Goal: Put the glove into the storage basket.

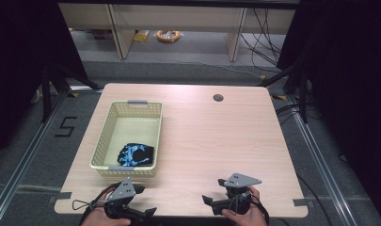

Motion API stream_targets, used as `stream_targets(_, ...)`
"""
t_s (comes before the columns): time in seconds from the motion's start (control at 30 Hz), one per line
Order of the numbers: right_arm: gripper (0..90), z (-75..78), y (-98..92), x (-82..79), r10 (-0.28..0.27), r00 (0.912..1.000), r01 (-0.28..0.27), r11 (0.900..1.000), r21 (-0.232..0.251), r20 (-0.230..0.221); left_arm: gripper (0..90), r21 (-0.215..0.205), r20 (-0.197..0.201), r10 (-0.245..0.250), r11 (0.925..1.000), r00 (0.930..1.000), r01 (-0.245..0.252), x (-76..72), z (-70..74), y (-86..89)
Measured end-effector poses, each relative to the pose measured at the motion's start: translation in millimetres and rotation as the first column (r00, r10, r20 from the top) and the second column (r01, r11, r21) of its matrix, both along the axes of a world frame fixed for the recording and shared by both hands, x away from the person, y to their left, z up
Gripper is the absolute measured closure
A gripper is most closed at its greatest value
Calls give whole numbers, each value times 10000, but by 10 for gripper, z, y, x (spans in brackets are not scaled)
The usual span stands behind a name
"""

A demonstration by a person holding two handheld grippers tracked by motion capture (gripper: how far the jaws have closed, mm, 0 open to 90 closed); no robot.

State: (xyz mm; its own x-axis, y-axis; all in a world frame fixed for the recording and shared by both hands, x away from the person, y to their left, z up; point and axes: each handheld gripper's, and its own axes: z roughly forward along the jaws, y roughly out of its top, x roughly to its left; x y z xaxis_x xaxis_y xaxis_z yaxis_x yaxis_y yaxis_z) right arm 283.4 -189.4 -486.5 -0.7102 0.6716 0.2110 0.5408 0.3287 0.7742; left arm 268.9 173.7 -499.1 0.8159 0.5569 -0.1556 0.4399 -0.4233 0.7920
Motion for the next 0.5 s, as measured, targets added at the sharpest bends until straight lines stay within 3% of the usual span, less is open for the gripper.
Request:
stream_targets(0.03, 162, -2, -14, -23, -100, 9999, 100, 9998, -175, 22, 153, 273, 64, -136, 9995, 9999, 134, 4, -3, 18)
stream_targets(0.07, 162, -14, -16, -27, -43, 10000, 43, 9999, -98, 9, 153, -14, -71, 80, 10000, 9999, -80, -23, -32, -2)
stream_targets(0.1, 161, -11, -27, -54, -208, 9998, 209, 9993, -304, 50, 153, 102, -210, 135, 9999, 9997, -133, -36, -33, 1)
stream_targets(0.13, 162, -21, -32, -55, -23, 10000, 23, 9998, -213, 0, 153, 254, -81, -13, 9997, 10000, 15, -38, -40, 6)
stream_targets(0.23, 162, -33, -45, -103, -240, 9997, 240, 9995, -206, -9, 153, 561, 23, 73, 9984, 10000, -75, -73, -69, -14)
stream_targets(0.27, 162, -34, -42, -123, -271, 9994, 266, 9994, -218, -235, 153, 789, 75, -60, 9969, 10000, 53, -75, -72, -13)
stream_targets(0.37, 162, -63, -62, -126, -70, 10000, 69, 9988, -477, -18, 154, 657, -71, -71, 9978, 9999, 75, -99, -89, -39)
stream_targets(0.4, 162, -75, -64, -137, -132, 9999, 135, 9987, -499, 60, 154, 934, 158, -320, 9952, 9994, 304, -85, -86, -27)
stream_targets(0.43, 163, -75, -68, -142, -29, 10000, 28, 9987, -507, -5, 154, 765, -21, -92, 9970, 10000, 93, -101, -97, -43)
stream_targets(0.5, 163, -79, -53, -165, -48, 9998, 40, 9991, -425, -184, 154, 752, -68, -95, 9971, 9999, 100, -102, -101, -46)
